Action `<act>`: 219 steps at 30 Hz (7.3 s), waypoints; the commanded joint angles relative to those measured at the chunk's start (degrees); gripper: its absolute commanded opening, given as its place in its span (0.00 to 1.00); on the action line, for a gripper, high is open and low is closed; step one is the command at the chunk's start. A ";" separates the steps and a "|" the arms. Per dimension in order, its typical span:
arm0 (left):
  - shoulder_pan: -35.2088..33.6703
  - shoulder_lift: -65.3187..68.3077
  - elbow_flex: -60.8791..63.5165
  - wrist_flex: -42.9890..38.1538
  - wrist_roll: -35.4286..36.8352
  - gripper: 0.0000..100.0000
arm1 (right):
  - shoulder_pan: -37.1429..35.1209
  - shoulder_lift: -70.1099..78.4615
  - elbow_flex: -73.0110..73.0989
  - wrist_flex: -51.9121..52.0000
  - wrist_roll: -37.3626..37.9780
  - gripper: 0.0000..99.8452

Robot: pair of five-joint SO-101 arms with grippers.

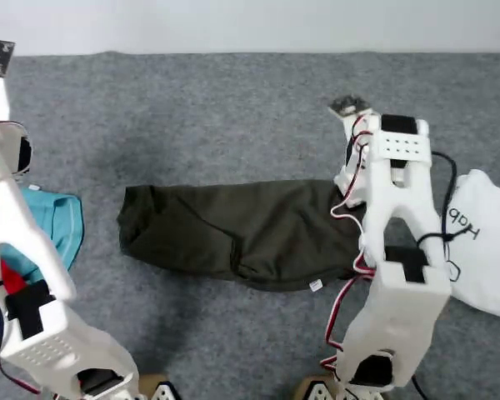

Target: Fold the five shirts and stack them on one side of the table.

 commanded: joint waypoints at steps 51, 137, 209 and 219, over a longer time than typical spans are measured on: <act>1.85 -3.16 -0.22 1.05 -0.26 0.01 | 9.45 30.73 -44.57 -0.31 0.53 0.01; 7.82 -33.49 44.09 0.62 2.73 0.01 | -3.91 1.54 1.05 3.21 -24.35 0.01; -22.68 -34.02 36.53 -5.71 2.81 0.01 | -49.36 21.85 -37.89 13.76 -12.57 0.01; -23.82 -33.93 36.53 -5.80 2.73 0.01 | -53.58 16.75 -48.35 17.19 -12.31 0.01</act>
